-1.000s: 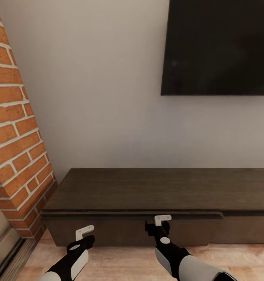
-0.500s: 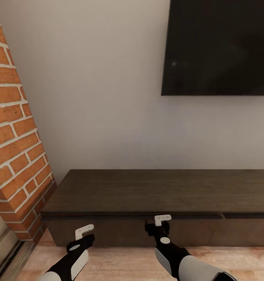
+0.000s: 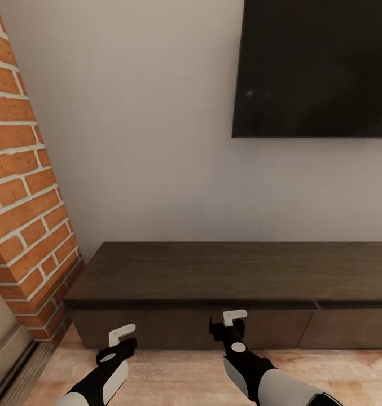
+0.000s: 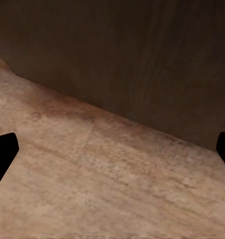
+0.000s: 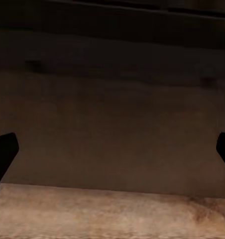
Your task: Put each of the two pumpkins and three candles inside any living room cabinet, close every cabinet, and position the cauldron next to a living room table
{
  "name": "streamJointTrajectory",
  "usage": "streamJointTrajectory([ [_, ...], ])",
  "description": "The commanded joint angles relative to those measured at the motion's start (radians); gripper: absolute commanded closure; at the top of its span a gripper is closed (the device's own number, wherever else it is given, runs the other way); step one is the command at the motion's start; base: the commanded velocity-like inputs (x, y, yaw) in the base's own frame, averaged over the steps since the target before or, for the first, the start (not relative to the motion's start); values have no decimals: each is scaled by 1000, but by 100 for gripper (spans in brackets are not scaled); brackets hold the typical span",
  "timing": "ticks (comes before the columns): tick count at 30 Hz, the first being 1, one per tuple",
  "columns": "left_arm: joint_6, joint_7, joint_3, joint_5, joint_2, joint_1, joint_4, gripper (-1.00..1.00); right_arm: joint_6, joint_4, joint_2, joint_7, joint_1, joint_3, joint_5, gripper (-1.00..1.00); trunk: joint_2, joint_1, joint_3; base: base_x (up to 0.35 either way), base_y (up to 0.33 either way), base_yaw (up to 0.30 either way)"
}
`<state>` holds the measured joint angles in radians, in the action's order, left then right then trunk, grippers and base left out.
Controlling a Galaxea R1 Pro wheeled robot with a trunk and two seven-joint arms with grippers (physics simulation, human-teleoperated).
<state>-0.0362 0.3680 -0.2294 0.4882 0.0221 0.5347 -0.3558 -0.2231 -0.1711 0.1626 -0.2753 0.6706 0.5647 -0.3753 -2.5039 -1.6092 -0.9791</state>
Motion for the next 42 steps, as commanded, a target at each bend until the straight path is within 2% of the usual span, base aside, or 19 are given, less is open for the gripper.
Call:
streamJointTrajectory([
  [1,-4,6,-8,11,-1,1,0,-100,-4,1,0,-4,1,9,-10,-100,0,1,-1,-305,0,0],
  [16,-5,6,-9,14,0,1,6,-100,-8,3,-1,-8,1,4,-16,-100,0,1,-1,-323,0,0],
  [19,-7,7,-8,14,0,1,56,-100,-8,6,-4,-12,0,1,-23,-100,0,1,-1,-89,0,0],
  [22,-21,7,-8,17,-4,1,146,-100,-10,8,-9,-13,-2,-1,-25,-100,0,2,7,-26,0,0],
  [23,-78,5,-8,17,-6,1,206,-100,-12,8,-11,-13,-3,-1,-25,-100,0,2,11,-7,0,0],
  [24,-99,3,-8,18,-6,1,220,-100,-14,8,-11,-13,-4,-1,-25,-100,0,3,15,-6,0,0],
  [26,-186,-3,-8,18,-6,2,264,-100,-26,9,-12,-13,-6,-2,-25,-100,1,3,22,-3,0,0],
  [29,-252,-7,-8,17,-7,1,292,-100,-60,11,-13,-15,-11,-3,-26,-100,2,5,34,-1,0,0],
  [34,-281,-9,-8,17,-5,2,311,-100,-174,56,-15,-15,-52,-4,-75,-100,3,7,53,0,0,0],
  [39,-283,-9,-8,16,-6,1,322,-100,-208,67,-15,-13,-84,-4,-87,-100,6,11,72,0,0,0],
  [42,-284,-9,-8,16,-7,2,323,-100,-214,69,-15,-11,-100,-3,-87,-100,27,22,82,0,0,0],
])
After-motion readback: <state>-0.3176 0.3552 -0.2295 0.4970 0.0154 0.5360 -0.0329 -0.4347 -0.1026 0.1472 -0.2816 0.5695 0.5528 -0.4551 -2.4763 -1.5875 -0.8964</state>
